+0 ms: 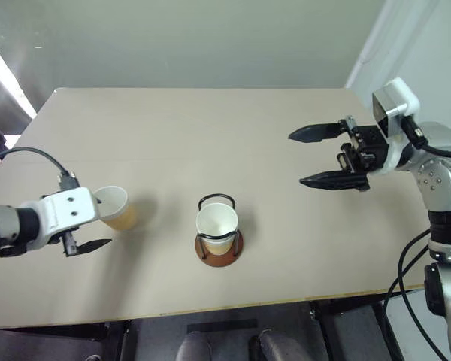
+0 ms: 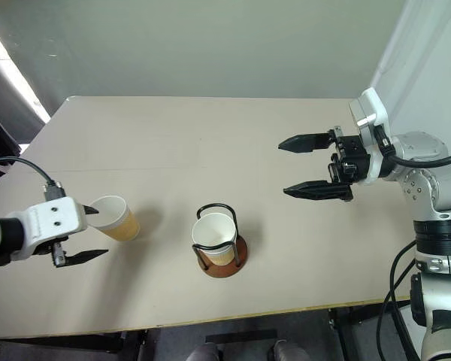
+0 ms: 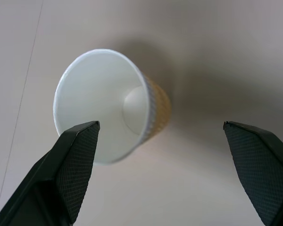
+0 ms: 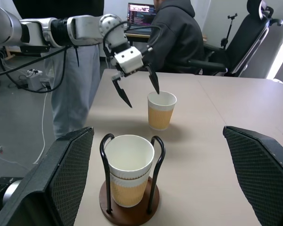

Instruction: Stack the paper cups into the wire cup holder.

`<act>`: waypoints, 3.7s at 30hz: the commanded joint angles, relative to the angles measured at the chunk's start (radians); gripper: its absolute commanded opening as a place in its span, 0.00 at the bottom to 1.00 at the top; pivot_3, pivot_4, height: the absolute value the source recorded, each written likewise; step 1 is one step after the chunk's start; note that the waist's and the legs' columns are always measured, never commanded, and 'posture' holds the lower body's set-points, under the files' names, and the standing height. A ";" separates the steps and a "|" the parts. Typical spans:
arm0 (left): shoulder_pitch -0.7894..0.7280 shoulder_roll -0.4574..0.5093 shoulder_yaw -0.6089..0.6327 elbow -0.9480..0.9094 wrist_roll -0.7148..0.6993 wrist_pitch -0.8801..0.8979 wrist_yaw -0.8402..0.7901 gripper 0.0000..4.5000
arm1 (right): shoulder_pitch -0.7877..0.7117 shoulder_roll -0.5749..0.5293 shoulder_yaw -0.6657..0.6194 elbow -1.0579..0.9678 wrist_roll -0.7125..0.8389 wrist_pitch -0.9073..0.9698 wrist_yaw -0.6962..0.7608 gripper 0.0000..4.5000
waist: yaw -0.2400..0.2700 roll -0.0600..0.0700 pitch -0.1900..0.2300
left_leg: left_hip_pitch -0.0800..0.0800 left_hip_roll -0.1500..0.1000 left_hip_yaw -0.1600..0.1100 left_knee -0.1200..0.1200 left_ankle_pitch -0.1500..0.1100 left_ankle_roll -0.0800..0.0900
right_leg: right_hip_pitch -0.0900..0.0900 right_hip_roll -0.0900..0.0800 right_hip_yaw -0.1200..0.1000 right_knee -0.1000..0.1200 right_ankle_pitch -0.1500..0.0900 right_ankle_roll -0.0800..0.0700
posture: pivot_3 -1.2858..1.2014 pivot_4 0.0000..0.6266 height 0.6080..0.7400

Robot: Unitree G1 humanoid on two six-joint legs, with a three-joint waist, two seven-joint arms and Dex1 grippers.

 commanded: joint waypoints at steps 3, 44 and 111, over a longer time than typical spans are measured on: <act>-0.061 0.006 -0.039 0.042 0.017 -0.036 0.009 0.73 | -0.002 -0.004 -0.017 -0.040 -0.007 -0.010 -0.011 1.00 | -0.002 0.000 0.000 | -0.001 0.000 0.000 0.000 0.000 0.000 | -0.001 0.000 0.000 0.000 0.000 0.000 | 0.52 0.24 1.00; -1.062 -0.105 -0.564 0.215 -0.593 -0.070 -0.504 0.02 | 0.081 -0.152 -0.122 -0.128 -0.024 -0.040 -0.042 1.00 | -0.010 -0.001 0.000 | -0.004 -0.002 0.000 0.008 0.000 0.000 | -0.004 -0.002 0.012 0.004 -0.006 0.010 | 0.52 0.24 1.00; -0.191 -0.027 0.222 -0.183 -0.608 0.252 -0.215 0.99 | 0.158 -0.198 0.005 -0.004 -0.195 -0.264 0.055 1.00 | -0.025 -0.001 0.000 | -0.004 -0.029 -0.001 0.012 -0.007 0.006 | -0.006 -0.021 0.028 0.011 -0.018 0.031 | 0.52 0.24 1.00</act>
